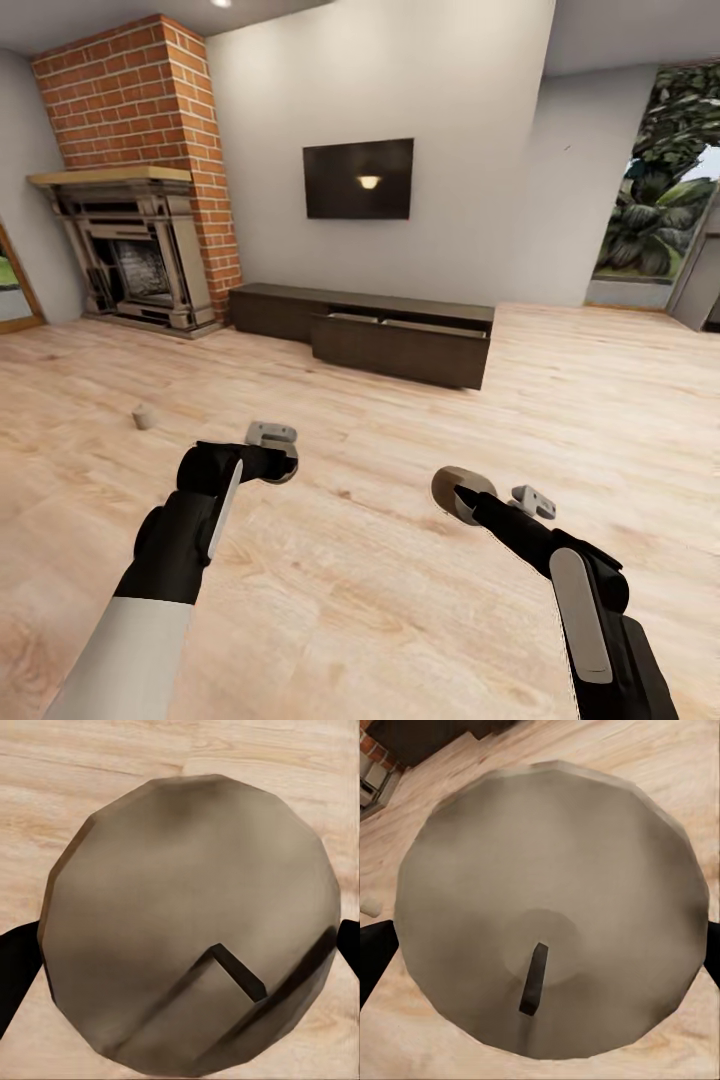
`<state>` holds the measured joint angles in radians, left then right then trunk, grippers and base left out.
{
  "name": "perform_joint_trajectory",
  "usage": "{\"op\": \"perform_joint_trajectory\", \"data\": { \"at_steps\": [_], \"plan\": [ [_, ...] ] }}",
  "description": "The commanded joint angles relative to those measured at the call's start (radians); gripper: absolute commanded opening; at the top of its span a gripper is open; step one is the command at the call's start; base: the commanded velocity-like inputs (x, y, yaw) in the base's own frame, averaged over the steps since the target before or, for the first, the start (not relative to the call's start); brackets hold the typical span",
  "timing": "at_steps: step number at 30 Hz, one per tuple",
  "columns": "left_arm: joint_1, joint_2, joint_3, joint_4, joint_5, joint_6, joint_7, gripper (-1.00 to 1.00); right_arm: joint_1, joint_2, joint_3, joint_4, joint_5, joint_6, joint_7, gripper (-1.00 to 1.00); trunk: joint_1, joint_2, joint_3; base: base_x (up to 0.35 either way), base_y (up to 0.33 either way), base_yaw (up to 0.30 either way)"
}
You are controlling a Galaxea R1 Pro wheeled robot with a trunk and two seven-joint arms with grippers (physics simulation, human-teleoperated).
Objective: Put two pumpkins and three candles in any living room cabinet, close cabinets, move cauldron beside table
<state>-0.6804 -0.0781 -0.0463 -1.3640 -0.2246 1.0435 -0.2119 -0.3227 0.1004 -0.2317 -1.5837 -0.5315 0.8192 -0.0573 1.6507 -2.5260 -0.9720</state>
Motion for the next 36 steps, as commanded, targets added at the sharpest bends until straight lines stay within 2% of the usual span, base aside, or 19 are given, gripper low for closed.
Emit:
{"op": "perform_joint_trajectory", "data": {
  "at_steps": [1, 36],
  "plan": [
    [-0.001, 0.0, 0.0, -0.001, -0.01, 0.004, -0.009, -1.0, -0.001, 0.001, -0.002, -0.001, -0.015, 0.004, -0.006, -1.0, 0.0, 0.0, 0.0, 0.289, -0.134, -0.24],
    [-0.001, 0.0, 0.0, -0.001, -0.009, 0.004, -0.008, -1.0, -0.001, 0.002, 0.003, -0.001, -0.015, 0.005, -0.006, -1.0, 0.0, 0.0, 0.037, 0.325, -0.018, -0.221]
  ]
}}
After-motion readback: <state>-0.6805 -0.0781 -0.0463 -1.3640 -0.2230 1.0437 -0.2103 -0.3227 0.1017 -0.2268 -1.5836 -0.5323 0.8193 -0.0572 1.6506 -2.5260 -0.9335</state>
